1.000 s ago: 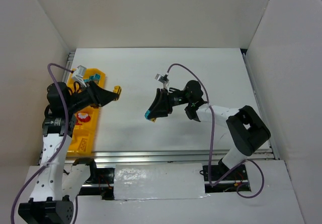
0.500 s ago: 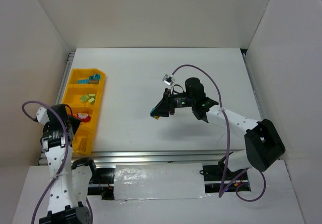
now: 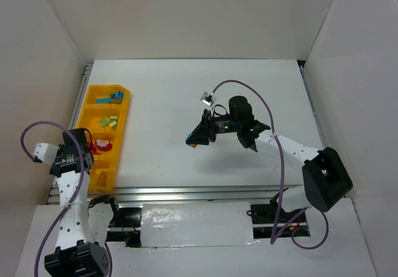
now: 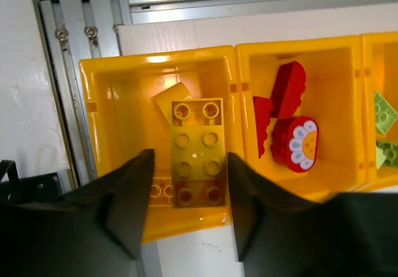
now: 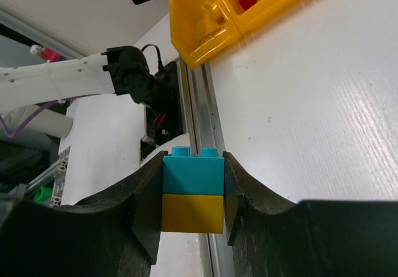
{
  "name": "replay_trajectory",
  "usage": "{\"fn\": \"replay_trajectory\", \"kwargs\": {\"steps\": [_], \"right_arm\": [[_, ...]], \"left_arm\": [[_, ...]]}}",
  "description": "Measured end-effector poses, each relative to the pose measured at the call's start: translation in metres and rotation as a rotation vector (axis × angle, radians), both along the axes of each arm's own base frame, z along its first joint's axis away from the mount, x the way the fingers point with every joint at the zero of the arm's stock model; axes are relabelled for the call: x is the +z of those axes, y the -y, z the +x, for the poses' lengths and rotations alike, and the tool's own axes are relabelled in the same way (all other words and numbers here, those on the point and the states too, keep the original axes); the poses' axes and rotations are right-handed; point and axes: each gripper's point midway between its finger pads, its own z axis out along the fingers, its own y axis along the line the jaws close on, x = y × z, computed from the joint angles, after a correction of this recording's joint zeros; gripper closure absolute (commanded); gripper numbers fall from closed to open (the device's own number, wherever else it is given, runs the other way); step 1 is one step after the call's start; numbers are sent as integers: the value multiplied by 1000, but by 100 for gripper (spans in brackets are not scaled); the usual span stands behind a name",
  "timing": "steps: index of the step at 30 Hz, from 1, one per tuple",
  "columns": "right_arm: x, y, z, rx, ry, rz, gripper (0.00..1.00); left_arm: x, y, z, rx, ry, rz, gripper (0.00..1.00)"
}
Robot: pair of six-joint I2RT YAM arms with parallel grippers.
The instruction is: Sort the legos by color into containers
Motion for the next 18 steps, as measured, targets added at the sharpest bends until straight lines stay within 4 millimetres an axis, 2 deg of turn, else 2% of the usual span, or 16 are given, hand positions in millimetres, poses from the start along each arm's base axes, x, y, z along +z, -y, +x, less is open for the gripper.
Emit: {"fn": "replay_trajectory", "kwargs": {"steps": [1,2,3,11,13,15,18], "right_arm": [[0,0,0,2,0,1,100],[0,0,-1,4,-1,1,100],[0,0,-1,7,-2,1,100],[-5,-1,-1,12,-17,-5,100],[-5,-2,0,0,-24,-8,100],[-7,-3,3,-33,-40,-18,100],[-6,-2,16,-145,-92,-34,100]], "left_arm": [[-1,-1,-2,13,-1,2,24],[-3,-1,-4,19,-7,5,6],[-5,-2,-5,26,-11,5,1],[-5,-2,-7,44,-6,9,0],[-3,0,-2,-1,4,5,1],[1,12,19,-146,60,-24,1],[16,54,67,-484,239,-102,0]]}}
